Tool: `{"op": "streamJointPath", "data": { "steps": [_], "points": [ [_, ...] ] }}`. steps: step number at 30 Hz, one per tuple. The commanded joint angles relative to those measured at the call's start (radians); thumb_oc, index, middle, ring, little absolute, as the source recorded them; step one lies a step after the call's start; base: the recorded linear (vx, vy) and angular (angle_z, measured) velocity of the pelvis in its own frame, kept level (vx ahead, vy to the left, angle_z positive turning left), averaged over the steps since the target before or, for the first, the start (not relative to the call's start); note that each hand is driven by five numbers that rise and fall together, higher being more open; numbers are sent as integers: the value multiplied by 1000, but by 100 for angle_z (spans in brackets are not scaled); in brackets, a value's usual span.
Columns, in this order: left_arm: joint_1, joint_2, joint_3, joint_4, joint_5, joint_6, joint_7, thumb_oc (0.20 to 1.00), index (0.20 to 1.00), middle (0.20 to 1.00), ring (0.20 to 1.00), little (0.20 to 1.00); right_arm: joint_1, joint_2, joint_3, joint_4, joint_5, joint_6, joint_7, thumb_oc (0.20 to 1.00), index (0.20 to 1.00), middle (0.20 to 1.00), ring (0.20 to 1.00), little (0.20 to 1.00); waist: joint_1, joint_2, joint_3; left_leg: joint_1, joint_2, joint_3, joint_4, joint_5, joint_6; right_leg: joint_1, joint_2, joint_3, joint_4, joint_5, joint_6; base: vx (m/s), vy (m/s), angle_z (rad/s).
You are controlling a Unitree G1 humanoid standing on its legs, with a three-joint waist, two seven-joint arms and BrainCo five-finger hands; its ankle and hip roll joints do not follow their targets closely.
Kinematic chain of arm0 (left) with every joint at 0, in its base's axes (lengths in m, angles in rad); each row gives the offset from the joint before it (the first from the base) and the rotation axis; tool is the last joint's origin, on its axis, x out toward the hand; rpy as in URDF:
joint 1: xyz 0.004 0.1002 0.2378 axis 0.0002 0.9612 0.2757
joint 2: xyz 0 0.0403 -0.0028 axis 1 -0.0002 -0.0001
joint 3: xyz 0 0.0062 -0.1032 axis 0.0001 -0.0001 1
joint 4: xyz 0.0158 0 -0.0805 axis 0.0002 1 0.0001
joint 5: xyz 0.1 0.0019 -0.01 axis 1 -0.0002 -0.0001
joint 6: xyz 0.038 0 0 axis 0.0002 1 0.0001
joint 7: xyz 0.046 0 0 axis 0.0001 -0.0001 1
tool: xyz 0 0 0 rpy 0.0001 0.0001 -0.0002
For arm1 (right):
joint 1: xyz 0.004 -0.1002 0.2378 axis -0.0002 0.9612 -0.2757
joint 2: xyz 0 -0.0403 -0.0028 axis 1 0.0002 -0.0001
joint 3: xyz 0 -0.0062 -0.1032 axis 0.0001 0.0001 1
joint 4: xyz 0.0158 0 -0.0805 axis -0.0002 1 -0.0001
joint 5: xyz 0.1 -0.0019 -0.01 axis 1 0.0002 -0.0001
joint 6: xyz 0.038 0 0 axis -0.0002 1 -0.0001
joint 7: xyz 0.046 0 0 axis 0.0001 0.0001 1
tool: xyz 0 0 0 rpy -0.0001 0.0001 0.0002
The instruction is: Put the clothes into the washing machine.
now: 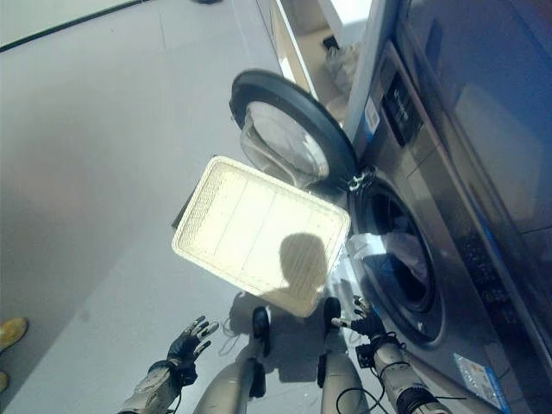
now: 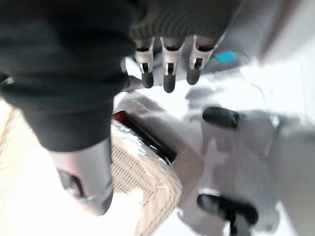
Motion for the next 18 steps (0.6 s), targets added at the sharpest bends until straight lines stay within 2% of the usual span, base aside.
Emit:
{"op": "streamJointPath", "data": {
  "steps": [1,4,6,8,11,14,18],
  "points": [
    [21,10,-14,47,124,-24,-38,1000,1000,1000,1000,1000,32,-12,6,42,-80,-30,68,1000,1000,1000,1000,1000,16,11,-78,-3,-55,32,54,-91,1,22,70,-31,96,-136,2,95,-54,26],
    [42,-5,-16,117,210,0,-62,1000,1000,1000,1000,1000,62,4,-14,117,-56,10,118,1000,1000,1000,1000,1000,29,-8,-140,56,-52,24,52,-105,3,90,74,-52,89,-152,-2,125,-75,18],
    [50,-10,-17,135,225,9,-68,1000,1000,1000,1000,1000,69,10,-22,129,-40,27,121,1000,1000,1000,1000,1000,33,-11,-157,72,-51,22,50,-109,3,108,75,-57,87,-156,-3,104,-42,20],
    [77,-33,-7,183,261,40,-69,1000,1000,1000,1000,1000,97,34,-59,164,-23,77,134,1000,1000,1000,1000,1000,39,-18,-207,124,-53,15,40,-122,5,165,83,-60,66,-159,-5,154,-43,2],
    [94,-50,6,210,299,62,-58,1000,1000,1000,1000,1000,116,54,-76,187,-31,103,148,1000,1000,1000,1000,1000,43,-24,-243,160,-56,11,41,-138,9,204,85,-58,48,-160,-7,133,-33,1],
    [103,-60,19,227,340,60,-58,1000,1000,1000,1000,1000,131,71,-73,208,-72,116,180,1000,1000,1000,1000,1000,46,-28,-275,191,-61,15,52,-158,13,239,86,-57,36,-162,-9,88,-9,4],
    [104,-61,21,229,371,42,-46,1000,1000,1000,1000,1000,137,79,-54,225,-120,167,206,1000,1000,1000,1000,1000,43,-31,-305,233,-63,22,50,-174,21,279,85,-53,28,-169,-9,41,10,0]
  ]
}}
